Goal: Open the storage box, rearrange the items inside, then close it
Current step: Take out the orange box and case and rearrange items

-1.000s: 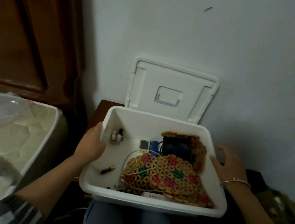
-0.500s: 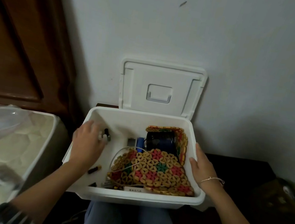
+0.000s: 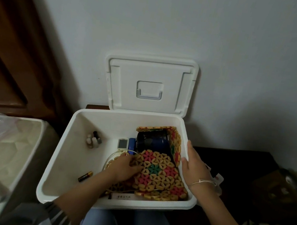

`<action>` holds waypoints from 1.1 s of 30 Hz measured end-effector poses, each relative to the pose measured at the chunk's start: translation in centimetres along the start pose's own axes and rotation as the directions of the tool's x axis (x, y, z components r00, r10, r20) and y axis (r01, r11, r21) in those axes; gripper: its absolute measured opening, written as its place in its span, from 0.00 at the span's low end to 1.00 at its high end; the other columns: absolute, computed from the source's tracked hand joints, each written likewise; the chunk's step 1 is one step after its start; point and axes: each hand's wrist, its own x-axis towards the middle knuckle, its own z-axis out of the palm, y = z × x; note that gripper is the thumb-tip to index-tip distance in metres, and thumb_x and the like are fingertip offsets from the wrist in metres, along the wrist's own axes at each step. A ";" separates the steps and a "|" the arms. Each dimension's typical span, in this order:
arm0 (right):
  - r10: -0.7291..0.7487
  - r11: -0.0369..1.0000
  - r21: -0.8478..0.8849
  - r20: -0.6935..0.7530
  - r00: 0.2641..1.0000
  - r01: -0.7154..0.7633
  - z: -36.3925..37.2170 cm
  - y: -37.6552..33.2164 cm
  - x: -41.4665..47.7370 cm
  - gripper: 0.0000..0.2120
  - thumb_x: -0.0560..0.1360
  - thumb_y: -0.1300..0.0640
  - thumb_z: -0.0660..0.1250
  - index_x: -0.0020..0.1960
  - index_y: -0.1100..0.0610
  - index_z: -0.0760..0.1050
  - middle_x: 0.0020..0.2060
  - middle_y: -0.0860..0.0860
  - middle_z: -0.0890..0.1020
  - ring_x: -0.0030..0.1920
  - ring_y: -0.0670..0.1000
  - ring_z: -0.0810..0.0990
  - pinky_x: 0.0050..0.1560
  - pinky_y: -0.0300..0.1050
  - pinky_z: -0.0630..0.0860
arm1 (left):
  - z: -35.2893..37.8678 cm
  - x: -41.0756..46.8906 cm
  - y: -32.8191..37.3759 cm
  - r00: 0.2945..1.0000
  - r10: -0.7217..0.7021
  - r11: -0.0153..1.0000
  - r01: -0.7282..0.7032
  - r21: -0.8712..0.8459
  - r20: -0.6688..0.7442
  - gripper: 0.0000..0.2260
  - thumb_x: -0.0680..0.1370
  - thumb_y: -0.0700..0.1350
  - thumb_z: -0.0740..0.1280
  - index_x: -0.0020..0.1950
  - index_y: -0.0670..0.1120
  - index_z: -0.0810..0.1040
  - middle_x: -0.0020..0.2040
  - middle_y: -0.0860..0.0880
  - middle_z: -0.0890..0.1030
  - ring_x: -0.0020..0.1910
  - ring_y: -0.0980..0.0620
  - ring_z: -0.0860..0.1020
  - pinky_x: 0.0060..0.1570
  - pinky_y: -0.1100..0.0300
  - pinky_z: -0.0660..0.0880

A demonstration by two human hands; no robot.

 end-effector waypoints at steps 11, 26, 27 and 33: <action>-0.003 1.000 -0.005 -0.038 0.999 0.002 0.4 -0.1 0.0 0.28 0.82 0.55 0.52 0.78 0.52 0.43 0.74 0.52 0.62 0.62 0.54 0.74 0.49 0.41 0.71 | -2.5 4.2 -2.5 0.960 -0.154 0.981 0.176 0.077 -0.233 0.21 0.80 0.50 0.63 0.70 0.41 0.71 0.65 0.40 0.73 0.61 0.42 0.74 0.60 0.50 0.73; -0.064 0.994 0.083 -0.103 0.993 0.073 1.2 0.9 0.3 0.28 0.80 0.58 0.56 0.77 0.53 0.48 0.73 0.54 0.64 0.66 0.56 0.72 0.59 0.46 0.71 | -1.8 1.5 -1.2 0.988 -0.143 0.987 0.138 0.082 0.061 0.47 0.68 0.69 0.69 0.77 0.44 0.55 0.74 0.41 0.57 0.74 0.41 0.59 0.72 0.48 0.64; -0.068 0.993 0.089 -0.107 0.992 0.078 1.2 0.9 0.3 0.28 0.80 0.58 0.56 0.77 0.53 0.49 0.73 0.54 0.64 0.66 0.56 0.72 0.59 0.46 0.71 | -1.5 1.3 -1.0 0.985 -0.142 0.989 0.137 0.056 0.094 0.49 0.67 0.68 0.70 0.77 0.44 0.55 0.75 0.42 0.58 0.74 0.42 0.60 0.72 0.47 0.64; -0.067 0.994 0.085 -0.110 0.992 0.076 1.1 0.8 0.3 0.29 0.80 0.59 0.57 0.77 0.54 0.50 0.71 0.56 0.67 0.64 0.56 0.73 0.58 0.47 0.72 | -0.6 2.0 -0.1 0.974 -0.210 0.960 0.221 -0.170 0.084 0.39 0.63 0.57 0.80 0.68 0.42 0.70 0.65 0.44 0.76 0.65 0.46 0.74 0.66 0.50 0.72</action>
